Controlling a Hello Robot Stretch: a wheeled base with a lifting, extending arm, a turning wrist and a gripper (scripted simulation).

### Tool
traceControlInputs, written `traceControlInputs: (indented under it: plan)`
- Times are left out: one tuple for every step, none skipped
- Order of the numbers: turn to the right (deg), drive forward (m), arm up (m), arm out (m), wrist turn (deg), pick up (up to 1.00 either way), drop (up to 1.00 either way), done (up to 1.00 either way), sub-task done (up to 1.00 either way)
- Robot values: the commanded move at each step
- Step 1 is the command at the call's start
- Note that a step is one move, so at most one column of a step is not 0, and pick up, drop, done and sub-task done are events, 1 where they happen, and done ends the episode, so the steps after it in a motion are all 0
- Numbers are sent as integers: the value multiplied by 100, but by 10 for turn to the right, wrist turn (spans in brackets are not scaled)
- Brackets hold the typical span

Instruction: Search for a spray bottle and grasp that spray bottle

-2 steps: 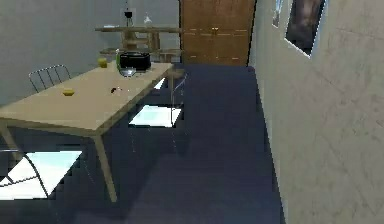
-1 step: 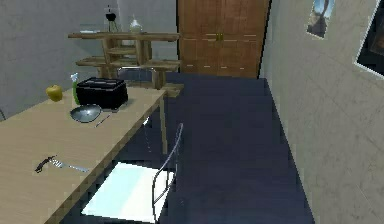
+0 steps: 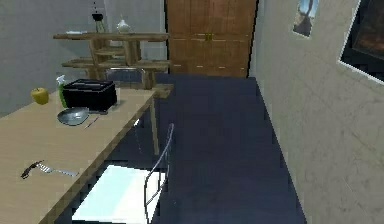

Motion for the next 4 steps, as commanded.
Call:
traceControlInputs:
  plan:
    - [360, 0, 0, 0, 0, 0, 0, 0, 0]
    - [0, 65, 0, 0, 0, 0, 0, 0, 0]
    - [-240, 0, 0, 0, 0, 0, 0, 0, 0]
    - [0, 45, 0, 0, 0, 0, 0, 0, 0]
